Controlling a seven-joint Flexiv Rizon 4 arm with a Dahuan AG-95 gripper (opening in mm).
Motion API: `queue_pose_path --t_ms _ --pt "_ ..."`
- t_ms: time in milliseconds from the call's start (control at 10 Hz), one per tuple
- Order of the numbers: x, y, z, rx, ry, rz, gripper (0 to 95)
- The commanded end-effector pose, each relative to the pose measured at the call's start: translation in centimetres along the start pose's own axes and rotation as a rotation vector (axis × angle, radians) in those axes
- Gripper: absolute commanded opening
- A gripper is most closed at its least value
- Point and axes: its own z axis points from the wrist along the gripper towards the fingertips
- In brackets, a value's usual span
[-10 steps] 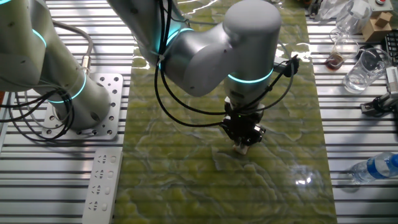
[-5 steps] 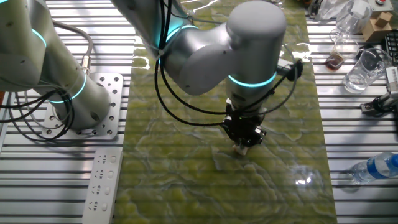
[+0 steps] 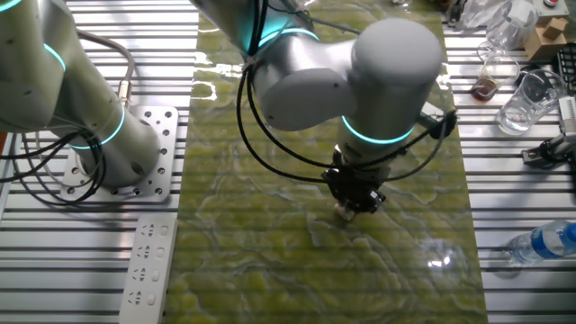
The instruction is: Clean the tabletop with a sponge
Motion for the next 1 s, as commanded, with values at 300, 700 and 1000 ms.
queue_pose_path --t_ms 300,700,1000 --pt "-0.7 1.1 -0.5 -0.037 0.000 0.089 0.0" --pt "-1.9 2.3 -0.2 -0.095 -0.031 0.174 0.0" --pt "-2.5 3.0 -0.5 -0.108 -0.041 0.222 0.0"
